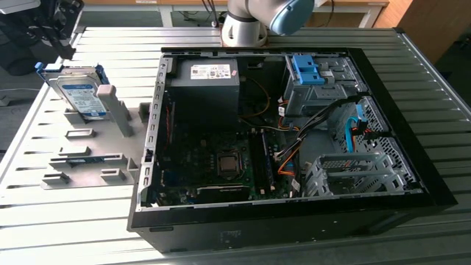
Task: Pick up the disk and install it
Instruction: 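Reach for the disk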
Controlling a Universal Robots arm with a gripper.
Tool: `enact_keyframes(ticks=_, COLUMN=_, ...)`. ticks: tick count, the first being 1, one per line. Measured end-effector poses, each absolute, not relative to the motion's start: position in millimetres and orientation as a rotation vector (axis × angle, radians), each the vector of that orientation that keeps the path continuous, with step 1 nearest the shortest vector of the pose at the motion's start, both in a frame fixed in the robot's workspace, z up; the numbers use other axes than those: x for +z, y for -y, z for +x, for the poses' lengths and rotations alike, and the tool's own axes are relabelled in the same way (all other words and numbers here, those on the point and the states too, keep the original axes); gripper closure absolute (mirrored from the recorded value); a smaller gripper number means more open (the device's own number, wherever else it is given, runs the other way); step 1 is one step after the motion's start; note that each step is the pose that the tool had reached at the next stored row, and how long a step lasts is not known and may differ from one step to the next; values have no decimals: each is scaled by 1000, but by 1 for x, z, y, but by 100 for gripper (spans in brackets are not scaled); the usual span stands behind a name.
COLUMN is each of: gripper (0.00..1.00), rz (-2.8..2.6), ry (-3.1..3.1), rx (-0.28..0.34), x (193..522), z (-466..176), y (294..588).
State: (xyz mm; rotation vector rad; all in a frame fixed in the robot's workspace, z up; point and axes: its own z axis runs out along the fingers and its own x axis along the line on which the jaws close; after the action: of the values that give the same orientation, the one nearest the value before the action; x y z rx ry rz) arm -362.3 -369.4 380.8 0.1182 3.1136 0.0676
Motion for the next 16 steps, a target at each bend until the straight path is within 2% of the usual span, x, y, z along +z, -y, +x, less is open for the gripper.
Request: enact_keyframes(ticks=16, gripper=89, rz=120, ry=-3113, rx=62, x=374, z=-404, y=346)
